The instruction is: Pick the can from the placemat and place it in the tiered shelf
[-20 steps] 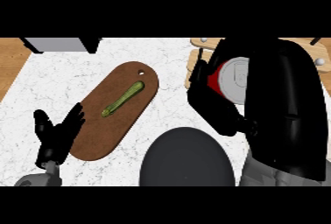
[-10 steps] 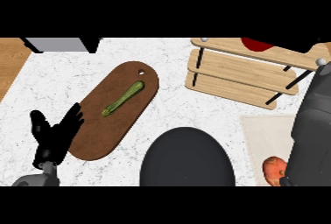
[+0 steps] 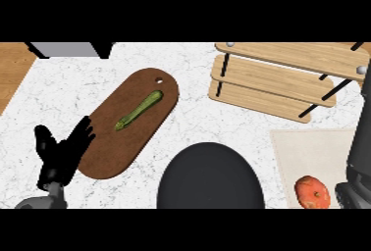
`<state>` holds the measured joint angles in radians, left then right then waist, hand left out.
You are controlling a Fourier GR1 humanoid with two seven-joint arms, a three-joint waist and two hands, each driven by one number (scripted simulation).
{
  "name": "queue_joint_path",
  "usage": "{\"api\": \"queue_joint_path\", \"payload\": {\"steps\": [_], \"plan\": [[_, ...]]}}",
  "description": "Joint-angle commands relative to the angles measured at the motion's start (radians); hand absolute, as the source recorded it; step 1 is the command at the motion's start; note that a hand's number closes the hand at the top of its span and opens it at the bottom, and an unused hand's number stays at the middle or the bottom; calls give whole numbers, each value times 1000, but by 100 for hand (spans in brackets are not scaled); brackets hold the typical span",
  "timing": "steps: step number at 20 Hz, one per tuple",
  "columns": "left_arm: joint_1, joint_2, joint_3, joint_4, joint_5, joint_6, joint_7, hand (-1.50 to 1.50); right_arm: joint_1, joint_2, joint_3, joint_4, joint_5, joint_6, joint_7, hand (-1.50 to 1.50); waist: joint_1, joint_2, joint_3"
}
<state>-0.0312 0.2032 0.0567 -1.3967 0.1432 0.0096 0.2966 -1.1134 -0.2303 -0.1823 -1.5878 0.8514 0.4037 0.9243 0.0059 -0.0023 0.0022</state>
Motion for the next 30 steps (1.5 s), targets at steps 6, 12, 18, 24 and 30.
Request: {"api": "queue_joint_path", "payload": {"steps": [6, 12, 18, 24, 30], "plan": [[15, -17, 1, -44, -10, 21, 43, 0, 71, -94, -19, 186, -1, -63, -164, 150, 1, 2, -2], [-38, -1, 14, 38, -10, -15, 34, 0, 1, -105, 0, 427, 59, -210, -265, 150, 8, 7, -3], [-59, -3, 28, 99, -18, -32, -10, 0, 4, -143, -41, 524, 26, -311, -411, 150, 5, 7, -2], [-16, -41, 25, 124, -36, -21, -82, 0, -7, -102, -5, 480, 20, -301, -363, 150, -2, 3, -3], [-42, -8, 41, 64, -15, -40, 3, 0, -34, -140, 15, 571, 32, -254, -389, 150, 3, 4, -3]]}}
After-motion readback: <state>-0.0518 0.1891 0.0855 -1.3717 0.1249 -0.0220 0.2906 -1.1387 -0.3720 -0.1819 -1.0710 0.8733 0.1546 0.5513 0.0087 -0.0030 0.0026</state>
